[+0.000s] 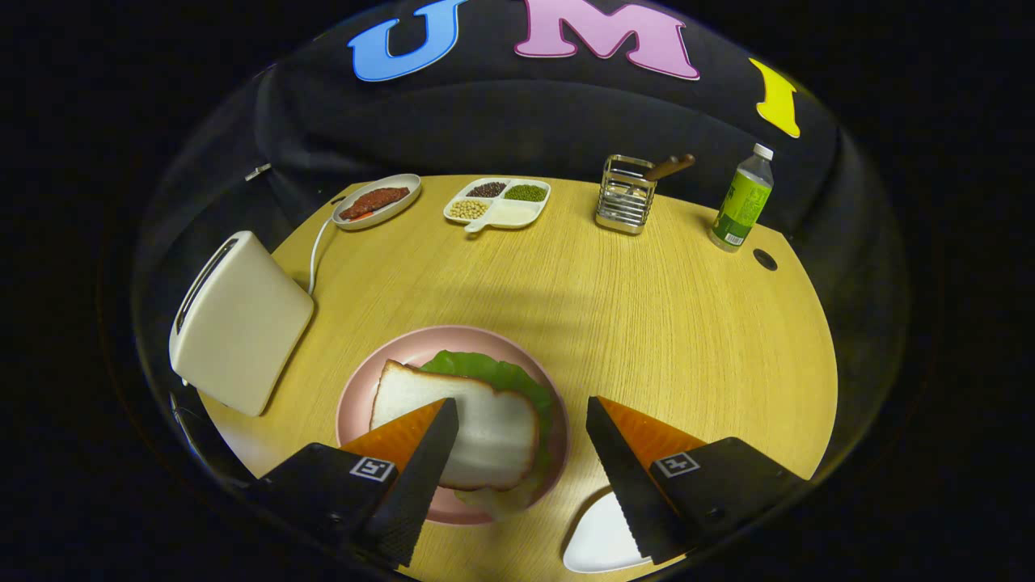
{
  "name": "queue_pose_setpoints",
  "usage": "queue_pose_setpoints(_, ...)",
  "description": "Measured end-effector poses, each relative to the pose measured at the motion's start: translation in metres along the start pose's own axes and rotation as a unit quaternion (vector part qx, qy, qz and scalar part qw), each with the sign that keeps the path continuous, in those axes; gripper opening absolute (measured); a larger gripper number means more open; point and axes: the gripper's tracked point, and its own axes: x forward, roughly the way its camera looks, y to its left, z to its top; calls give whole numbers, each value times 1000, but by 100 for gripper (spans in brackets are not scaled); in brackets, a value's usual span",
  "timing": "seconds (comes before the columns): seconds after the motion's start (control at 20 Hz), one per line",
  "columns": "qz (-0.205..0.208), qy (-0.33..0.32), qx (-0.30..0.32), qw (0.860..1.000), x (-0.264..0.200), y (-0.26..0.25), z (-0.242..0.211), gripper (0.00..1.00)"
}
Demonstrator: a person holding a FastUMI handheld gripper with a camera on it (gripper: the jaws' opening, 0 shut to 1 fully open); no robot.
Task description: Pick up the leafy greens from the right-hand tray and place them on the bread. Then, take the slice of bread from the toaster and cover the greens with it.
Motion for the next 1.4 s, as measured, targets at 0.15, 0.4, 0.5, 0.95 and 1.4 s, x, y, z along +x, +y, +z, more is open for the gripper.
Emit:
queue_pose_setpoints(0.15,22,-38,-24,999,-22,6,19,100)
queue_pose_setpoints(0.4,68,-103,-58,991,-76,28,49,99)
queue_pose_setpoints(0.5,82,-123,-68,987,-96,31,61,99)
queue_pose_setpoints(0.95,117,-192,-86,971,-169,35,90,99)
queue_pose_setpoints(1.4,100,-254,-105,956,-232,13,87,99)
